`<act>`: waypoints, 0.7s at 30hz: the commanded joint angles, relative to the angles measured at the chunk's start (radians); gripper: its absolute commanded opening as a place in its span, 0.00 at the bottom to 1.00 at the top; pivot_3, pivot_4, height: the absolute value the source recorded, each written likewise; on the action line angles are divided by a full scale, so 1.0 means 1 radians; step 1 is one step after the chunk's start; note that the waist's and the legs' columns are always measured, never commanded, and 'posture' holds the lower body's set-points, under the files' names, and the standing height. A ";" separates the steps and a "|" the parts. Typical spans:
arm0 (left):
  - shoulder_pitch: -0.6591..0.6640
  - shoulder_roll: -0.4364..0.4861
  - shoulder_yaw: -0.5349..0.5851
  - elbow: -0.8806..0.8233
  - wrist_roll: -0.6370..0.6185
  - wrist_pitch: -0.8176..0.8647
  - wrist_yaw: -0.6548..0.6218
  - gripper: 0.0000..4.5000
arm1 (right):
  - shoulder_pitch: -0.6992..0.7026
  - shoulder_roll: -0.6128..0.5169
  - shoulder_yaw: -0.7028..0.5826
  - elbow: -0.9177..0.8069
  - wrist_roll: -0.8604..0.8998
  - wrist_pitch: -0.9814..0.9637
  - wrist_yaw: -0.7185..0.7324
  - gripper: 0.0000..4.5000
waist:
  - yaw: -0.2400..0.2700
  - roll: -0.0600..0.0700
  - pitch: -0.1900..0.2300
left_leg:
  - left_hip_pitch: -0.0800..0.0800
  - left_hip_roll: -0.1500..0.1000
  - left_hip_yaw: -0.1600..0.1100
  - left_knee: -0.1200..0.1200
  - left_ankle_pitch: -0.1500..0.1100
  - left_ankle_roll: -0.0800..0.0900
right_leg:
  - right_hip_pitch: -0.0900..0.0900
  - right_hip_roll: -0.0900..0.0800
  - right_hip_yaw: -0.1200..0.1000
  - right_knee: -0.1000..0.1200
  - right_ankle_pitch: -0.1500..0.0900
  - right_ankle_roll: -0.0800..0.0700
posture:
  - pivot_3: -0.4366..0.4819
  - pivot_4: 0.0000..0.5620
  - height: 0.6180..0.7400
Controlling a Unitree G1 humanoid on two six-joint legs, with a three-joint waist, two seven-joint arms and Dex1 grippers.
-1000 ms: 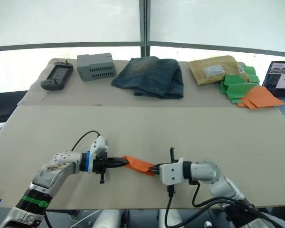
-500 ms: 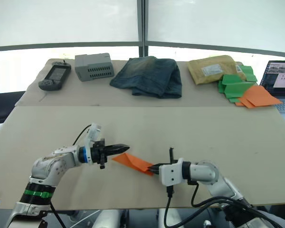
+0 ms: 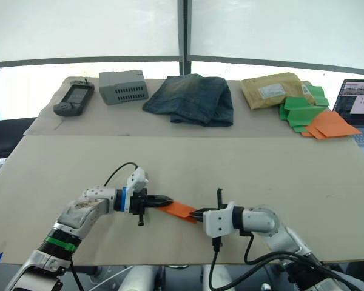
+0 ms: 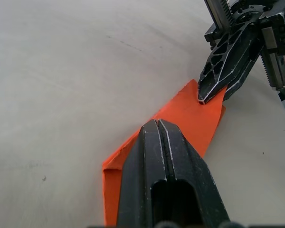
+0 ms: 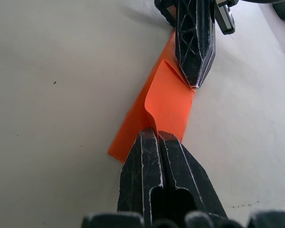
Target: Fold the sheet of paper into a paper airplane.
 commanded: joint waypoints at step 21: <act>0.080 0.004 -0.013 -0.011 0.060 0.017 0.028 0.00 | -0.076 0.025 -0.091 -0.236 0.371 0.479 0.117 0.36 | 0.003 0.003 -0.002 | -0.004 0.000 0.000 0.000 0.000 0.000 | -0.002 0.001 -0.001 0.000 0.000 0.000 | 0.48 0.27 0.85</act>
